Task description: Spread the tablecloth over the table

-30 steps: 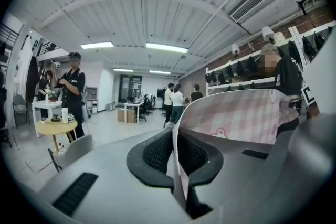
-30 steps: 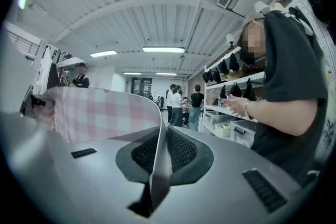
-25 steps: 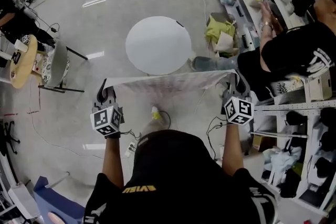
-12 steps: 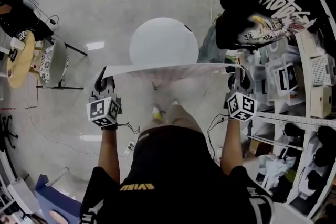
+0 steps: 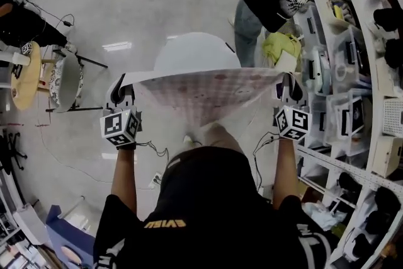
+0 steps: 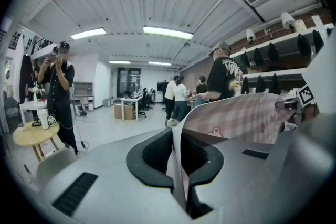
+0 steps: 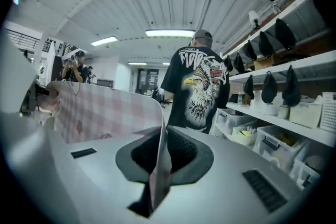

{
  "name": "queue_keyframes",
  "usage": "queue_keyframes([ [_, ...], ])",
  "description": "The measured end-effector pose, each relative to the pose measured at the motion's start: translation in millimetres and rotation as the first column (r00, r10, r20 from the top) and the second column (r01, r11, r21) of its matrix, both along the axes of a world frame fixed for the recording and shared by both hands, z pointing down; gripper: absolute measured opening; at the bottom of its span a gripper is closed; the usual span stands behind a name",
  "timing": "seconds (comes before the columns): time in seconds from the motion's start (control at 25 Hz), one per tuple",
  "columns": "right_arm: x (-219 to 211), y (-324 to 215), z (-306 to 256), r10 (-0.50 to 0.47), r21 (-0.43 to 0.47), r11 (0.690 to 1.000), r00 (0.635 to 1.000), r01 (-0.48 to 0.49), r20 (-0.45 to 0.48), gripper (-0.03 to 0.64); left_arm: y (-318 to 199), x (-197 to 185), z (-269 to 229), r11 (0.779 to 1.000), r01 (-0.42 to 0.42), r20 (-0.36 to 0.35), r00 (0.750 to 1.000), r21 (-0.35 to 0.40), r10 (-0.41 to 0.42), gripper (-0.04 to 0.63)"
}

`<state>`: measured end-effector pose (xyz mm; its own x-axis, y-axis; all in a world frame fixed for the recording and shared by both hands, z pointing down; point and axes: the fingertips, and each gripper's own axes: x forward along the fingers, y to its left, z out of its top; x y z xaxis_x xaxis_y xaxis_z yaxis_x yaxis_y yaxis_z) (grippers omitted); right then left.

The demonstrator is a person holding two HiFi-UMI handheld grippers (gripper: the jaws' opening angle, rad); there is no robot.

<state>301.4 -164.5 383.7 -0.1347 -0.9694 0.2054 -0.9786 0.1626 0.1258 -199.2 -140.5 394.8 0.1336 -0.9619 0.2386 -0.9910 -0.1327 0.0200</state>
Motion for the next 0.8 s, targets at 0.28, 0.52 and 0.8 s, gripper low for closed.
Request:
queue_keyframes([
  [0.28, 14, -127, 56, 0.007, -0.089, 0.996, 1.000, -0.009, -0.018, 0.012, -103, 16, 31, 0.990, 0.143, -0.014, 0.990, -0.009, -0.144, 0.020],
  [0.52, -6, -180, 77, -0.015, -0.141, 0.990, 1.000, 0.013, -0.013, 0.012, -144, -3, 55, 0.987, 0.148, -0.004, 0.989, -0.064, -0.148, 0.020],
  [0.8, -39, -222, 80, 0.007, -0.125, 0.992, 0.999, -0.012, -0.036, 0.012, -185, -37, 76, 0.987, 0.126, -0.029, 0.991, -0.104, -0.130, 0.020],
])
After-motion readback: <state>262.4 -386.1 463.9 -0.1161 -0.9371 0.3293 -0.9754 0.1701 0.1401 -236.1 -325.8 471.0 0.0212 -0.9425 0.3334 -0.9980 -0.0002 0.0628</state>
